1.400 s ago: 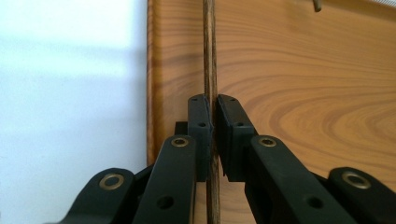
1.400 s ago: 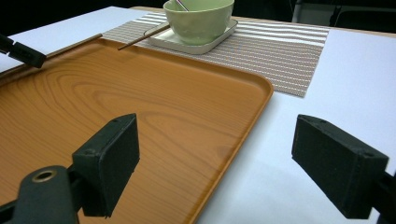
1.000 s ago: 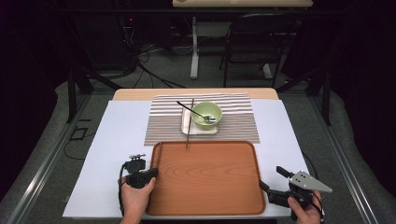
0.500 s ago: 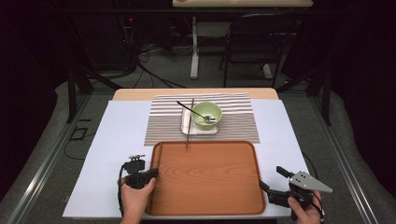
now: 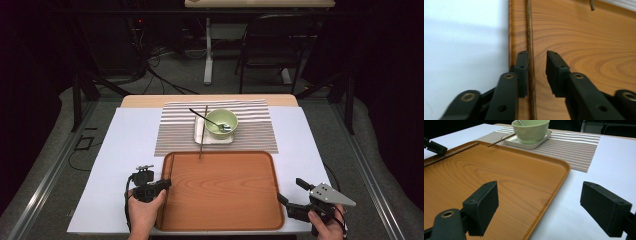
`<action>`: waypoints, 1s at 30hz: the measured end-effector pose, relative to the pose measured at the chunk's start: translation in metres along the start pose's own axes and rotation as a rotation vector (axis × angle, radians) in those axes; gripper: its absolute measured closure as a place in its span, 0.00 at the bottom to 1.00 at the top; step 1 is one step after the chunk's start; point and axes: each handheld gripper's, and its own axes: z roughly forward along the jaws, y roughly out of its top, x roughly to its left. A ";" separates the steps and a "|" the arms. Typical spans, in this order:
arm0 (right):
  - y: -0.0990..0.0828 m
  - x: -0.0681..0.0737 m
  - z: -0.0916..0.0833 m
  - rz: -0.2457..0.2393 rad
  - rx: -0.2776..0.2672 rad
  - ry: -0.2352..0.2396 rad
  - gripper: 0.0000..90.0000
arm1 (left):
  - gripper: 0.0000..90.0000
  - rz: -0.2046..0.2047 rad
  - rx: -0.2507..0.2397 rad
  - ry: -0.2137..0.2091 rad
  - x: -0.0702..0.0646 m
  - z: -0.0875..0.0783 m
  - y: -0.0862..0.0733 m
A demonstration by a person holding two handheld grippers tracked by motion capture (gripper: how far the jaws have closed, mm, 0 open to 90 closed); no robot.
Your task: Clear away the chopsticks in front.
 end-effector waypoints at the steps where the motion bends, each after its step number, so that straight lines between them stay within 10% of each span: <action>1: 0.000 0.000 0.000 0.000 0.000 0.000 0.16 | 0.74 -0.003 -0.006 -0.012 0.000 0.000 0.000; 14: 0.000 0.000 0.001 0.003 -0.001 0.002 0.16 | 0.53 0.097 -0.085 -0.033 -0.006 0.006 0.022; 30: 0.001 -0.001 0.003 0.015 -0.001 0.001 0.16 | 0.49 0.205 -0.095 -0.081 -0.039 0.028 0.086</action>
